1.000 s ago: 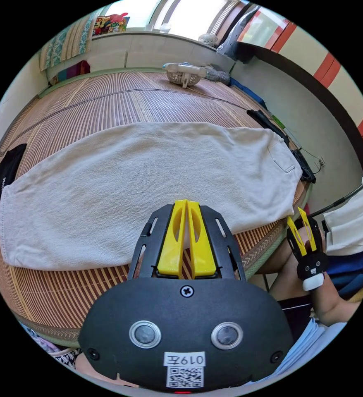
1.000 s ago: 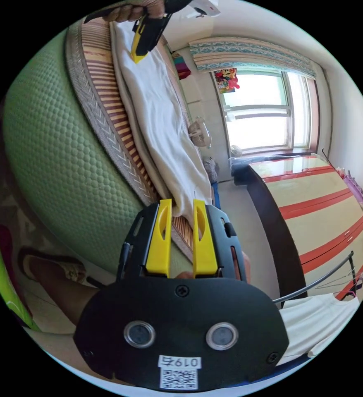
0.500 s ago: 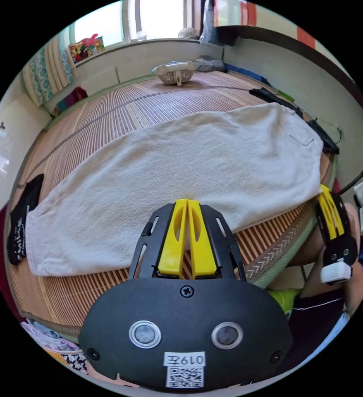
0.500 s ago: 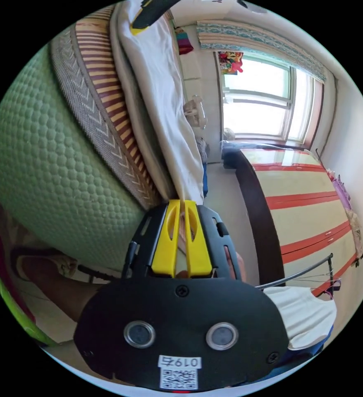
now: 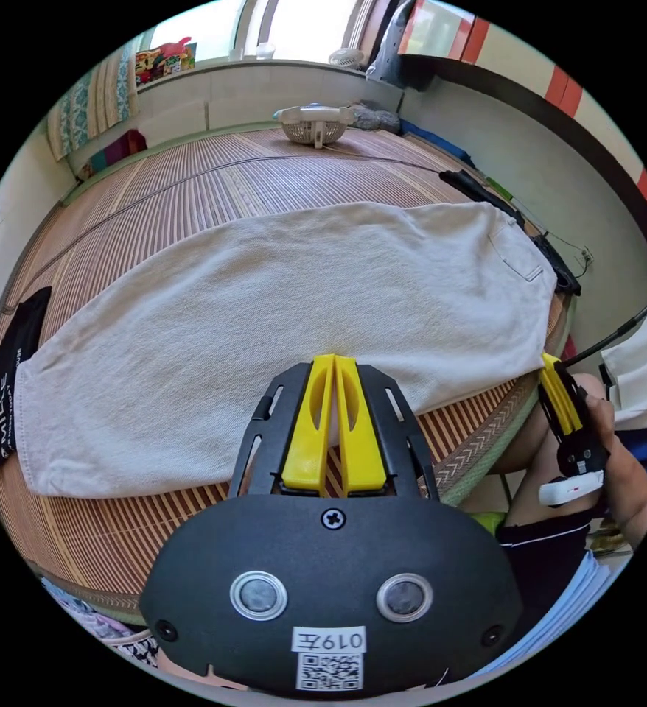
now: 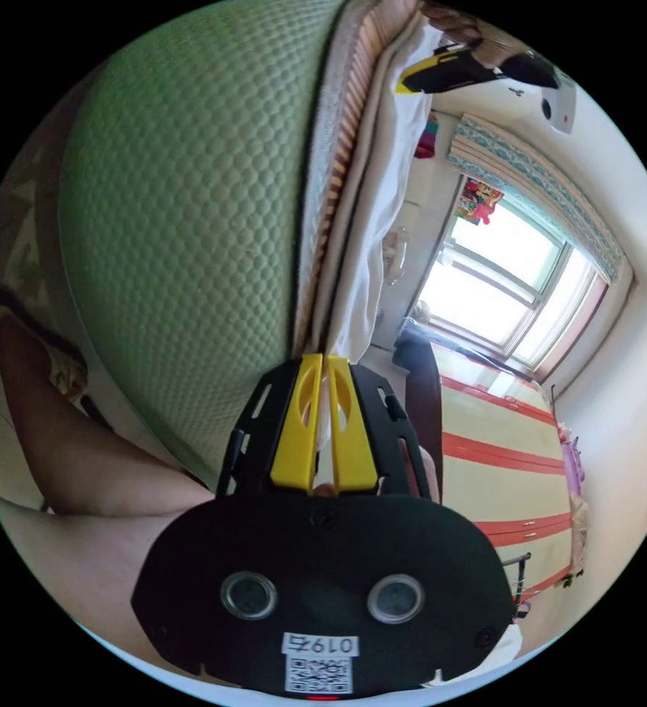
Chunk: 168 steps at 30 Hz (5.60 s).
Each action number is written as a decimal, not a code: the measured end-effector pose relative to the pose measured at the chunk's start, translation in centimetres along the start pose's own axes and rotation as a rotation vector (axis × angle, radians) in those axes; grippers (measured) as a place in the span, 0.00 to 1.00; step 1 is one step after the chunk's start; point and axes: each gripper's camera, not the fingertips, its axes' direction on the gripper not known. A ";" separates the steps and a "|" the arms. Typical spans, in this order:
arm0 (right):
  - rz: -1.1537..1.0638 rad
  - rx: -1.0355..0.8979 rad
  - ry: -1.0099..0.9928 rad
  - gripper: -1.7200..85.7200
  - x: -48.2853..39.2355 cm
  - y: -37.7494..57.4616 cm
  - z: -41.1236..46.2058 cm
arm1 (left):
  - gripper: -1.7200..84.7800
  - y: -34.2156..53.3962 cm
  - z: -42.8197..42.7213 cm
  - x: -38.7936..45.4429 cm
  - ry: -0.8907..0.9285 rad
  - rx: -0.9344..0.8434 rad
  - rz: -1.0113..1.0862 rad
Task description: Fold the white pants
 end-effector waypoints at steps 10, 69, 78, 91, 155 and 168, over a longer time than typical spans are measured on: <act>0.122 0.089 -0.154 0.08 9.6 4.4 2.9 | 0.03 -0.1 -3.4 -6.1 0.158 0.041 -0.058; 0.103 0.682 -1.520 0.10 58.4 -51.6 18.0 | 0.03 9.8 -14.1 -42.3 0.012 -0.046 -0.477; 0.272 0.525 -1.405 0.02 53.7 -50.5 13.7 | 0.03 9.5 -13.8 -42.7 0.022 -0.059 -0.483; 0.650 0.529 -1.081 0.01 44.1 -23.5 3.9 | 0.03 9.0 -16.8 -38.7 -0.138 0.105 -0.475; 1.219 0.070 -0.864 0.01 6.2 26.5 19.9 | 0.03 -4.4 -8.6 -6.1 -0.010 0.066 -0.068; 2.040 -0.198 -1.257 0.16 -13.1 55.4 46.5 | 0.03 -9.7 -3.3 1.0 -0.143 -0.111 -0.016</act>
